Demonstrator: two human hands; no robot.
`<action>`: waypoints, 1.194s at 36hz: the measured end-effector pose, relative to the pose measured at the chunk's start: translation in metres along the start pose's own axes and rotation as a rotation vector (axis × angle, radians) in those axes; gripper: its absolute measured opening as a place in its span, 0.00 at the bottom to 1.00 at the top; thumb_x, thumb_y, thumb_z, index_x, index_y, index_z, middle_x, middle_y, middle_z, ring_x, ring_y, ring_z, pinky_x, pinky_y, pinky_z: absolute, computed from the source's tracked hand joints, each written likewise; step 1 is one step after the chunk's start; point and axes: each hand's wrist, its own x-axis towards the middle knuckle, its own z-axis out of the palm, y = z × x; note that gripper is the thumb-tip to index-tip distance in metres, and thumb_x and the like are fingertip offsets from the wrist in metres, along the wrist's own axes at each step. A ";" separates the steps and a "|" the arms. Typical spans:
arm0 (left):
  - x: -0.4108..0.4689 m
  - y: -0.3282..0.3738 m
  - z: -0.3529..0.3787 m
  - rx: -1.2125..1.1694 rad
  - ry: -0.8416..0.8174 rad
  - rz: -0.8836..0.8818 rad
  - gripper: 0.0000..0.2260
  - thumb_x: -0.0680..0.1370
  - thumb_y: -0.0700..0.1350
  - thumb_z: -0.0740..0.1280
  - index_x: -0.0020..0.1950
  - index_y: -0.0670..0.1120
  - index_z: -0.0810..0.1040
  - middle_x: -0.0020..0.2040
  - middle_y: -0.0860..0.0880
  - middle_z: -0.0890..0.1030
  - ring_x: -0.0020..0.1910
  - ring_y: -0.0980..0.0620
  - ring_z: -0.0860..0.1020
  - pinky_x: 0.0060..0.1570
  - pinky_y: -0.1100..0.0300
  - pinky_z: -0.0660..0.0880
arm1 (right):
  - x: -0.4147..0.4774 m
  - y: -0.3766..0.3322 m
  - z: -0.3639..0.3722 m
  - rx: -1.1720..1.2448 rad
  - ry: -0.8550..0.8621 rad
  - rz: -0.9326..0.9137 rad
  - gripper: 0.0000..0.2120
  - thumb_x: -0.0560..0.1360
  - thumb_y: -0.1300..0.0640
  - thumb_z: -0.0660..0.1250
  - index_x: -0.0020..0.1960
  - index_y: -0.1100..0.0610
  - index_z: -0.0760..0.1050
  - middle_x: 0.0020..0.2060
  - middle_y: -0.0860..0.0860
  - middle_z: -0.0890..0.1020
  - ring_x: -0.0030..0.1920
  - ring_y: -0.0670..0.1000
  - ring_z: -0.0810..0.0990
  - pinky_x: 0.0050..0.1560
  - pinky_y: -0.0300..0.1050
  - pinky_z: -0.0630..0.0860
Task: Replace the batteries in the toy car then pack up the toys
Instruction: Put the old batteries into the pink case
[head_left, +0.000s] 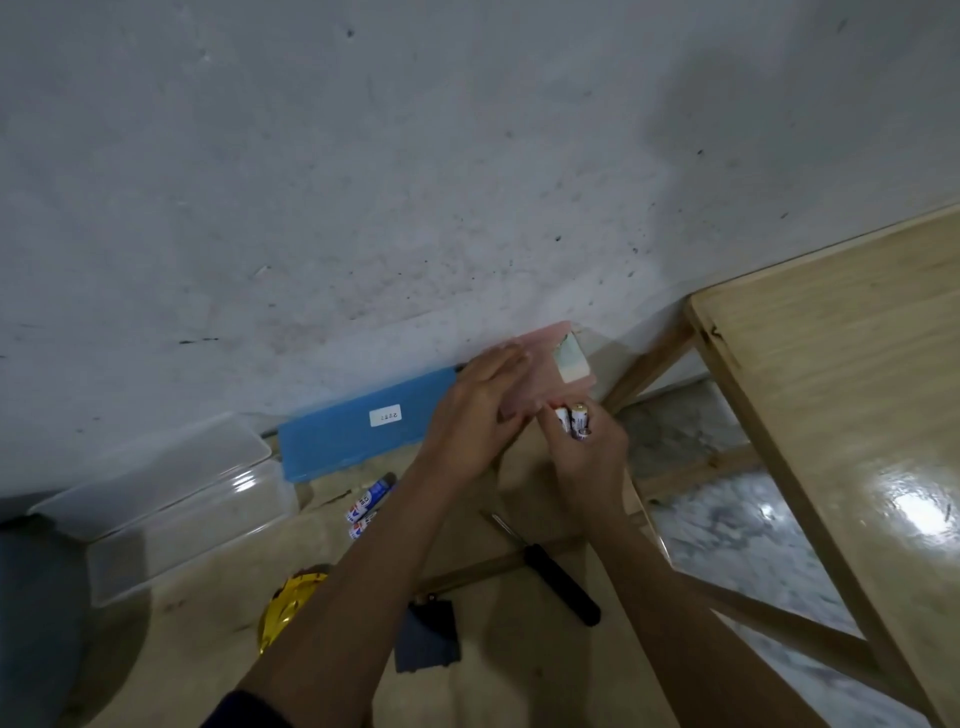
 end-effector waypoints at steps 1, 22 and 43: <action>0.000 0.000 0.000 0.011 -0.007 -0.002 0.26 0.76 0.50 0.68 0.73 0.49 0.66 0.74 0.50 0.65 0.73 0.51 0.61 0.69 0.64 0.55 | -0.001 -0.001 0.000 -0.001 0.003 -0.007 0.19 0.72 0.63 0.70 0.30 0.52 0.65 0.22 0.45 0.67 0.24 0.42 0.66 0.27 0.31 0.62; 0.002 -0.001 -0.012 -0.058 -0.104 -0.009 0.28 0.75 0.50 0.69 0.74 0.50 0.64 0.75 0.52 0.63 0.73 0.55 0.60 0.69 0.61 0.58 | 0.001 -0.008 -0.002 -0.024 -0.042 -0.052 0.05 0.73 0.62 0.70 0.41 0.63 0.76 0.33 0.57 0.80 0.33 0.51 0.77 0.35 0.38 0.73; 0.017 0.009 -0.064 -0.724 -0.195 -0.124 0.11 0.79 0.43 0.62 0.59 0.54 0.78 0.55 0.60 0.80 0.57 0.62 0.77 0.54 0.69 0.73 | 0.050 -0.021 0.004 -0.346 -0.463 -0.318 0.05 0.77 0.54 0.63 0.51 0.55 0.75 0.49 0.50 0.80 0.48 0.48 0.77 0.48 0.45 0.74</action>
